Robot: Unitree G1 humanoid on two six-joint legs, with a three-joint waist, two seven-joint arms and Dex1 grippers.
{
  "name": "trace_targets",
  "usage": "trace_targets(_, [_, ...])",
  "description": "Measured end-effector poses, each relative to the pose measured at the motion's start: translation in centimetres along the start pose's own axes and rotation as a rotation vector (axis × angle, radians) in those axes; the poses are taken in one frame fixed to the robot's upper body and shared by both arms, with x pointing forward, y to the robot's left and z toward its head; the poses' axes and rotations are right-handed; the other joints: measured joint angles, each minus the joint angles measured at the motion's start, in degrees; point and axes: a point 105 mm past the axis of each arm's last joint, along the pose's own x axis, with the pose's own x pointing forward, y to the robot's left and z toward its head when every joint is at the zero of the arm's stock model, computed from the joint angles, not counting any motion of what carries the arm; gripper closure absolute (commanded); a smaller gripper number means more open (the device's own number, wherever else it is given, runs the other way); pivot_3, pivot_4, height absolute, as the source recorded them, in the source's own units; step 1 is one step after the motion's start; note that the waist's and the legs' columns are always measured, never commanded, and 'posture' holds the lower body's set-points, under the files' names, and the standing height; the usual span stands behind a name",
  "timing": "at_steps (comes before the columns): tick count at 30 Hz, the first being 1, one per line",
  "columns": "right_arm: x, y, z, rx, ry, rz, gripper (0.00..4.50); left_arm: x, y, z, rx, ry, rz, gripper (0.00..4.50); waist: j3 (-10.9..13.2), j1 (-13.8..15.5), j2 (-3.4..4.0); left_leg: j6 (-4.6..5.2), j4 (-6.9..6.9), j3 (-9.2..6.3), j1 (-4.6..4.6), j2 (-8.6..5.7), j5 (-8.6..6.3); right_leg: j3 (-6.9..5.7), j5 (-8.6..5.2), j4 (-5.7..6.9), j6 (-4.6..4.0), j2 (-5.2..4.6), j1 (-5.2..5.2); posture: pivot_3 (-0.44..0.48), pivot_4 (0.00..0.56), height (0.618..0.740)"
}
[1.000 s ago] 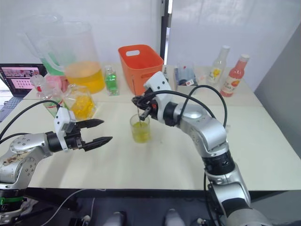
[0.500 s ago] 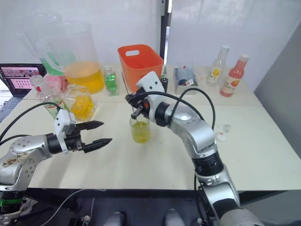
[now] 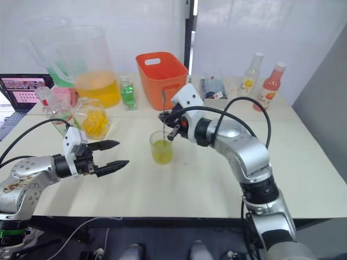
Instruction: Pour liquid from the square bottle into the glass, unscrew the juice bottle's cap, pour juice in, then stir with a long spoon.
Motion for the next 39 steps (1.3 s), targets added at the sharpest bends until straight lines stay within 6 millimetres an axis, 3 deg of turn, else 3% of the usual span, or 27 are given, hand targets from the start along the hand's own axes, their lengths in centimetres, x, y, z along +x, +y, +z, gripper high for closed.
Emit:
trace_targets(3, [0.7,-0.2,0.1,0.01,-0.022,-0.022,4.5,0.0,0.0,0.0,0.0,0.001,0.001,0.02,0.0,0.0,0.0,0.0,0.0,0.0,-0.01,0.0,0.0,0.0,0.13,-0.01,0.21,0.0,0.0,0.0,0.15,0.74])
trace_targets(7, [1.6,1.2,0.5,0.052,-0.056,0.025,4.5,0.0,0.0,0.0,-0.001,0.001,0.0,0.02,0.0,0.0,0.0,0.0,-0.03,0.0,-0.03,0.0,0.0,0.0,0.19,0.0,0.27,0.0,-0.01,0.0,0.15,0.74])
trace_targets(12, [0.5,2.4,0.4,0.059,-0.016,0.092,4.5,0.0,0.0,0.0,0.0,0.001,0.0,0.02,0.0,0.2,0.0,0.0,-0.02,-0.01,-0.05,0.0,0.0,-0.01,0.17,-0.02,0.22,0.0,0.0,0.0,0.15,0.74])
trace_targets(20, [-1.1,0.0,0.6,0.041,-0.002,0.008,4.5,0.3,0.3,0.0,0.003,0.001,0.0,0.02,0.0,0.1,0.0,0.0,0.0,-0.01,-0.03,0.0,0.0,-0.01,0.0,0.0,-0.01,0.0,-0.01,0.0,0.15,0.74])
trace_targets(30, [-1.7,0.3,3.8,0.057,-0.07,0.052,4.5,0.6,0.3,0.0,0.0,0.001,-0.02,0.02,0.0,0.1,0.0,0.0,-0.01,-0.01,-0.04,0.0,0.0,0.0,0.14,0.0,0.21,0.0,-0.01,0.0,0.15,0.74])
trace_targets(39, [-2.4,0.6,5.4,0.089,-0.091,0.072,4.5,0.9,0.2,0.0,0.01,-0.007,-0.033,0.02,0.0,0.0,0.0,0.0,-0.01,-0.01,-0.04,0.0,0.0,0.0,0.13,-0.01,0.19,0.0,-0.02,0.0,0.15,0.74])
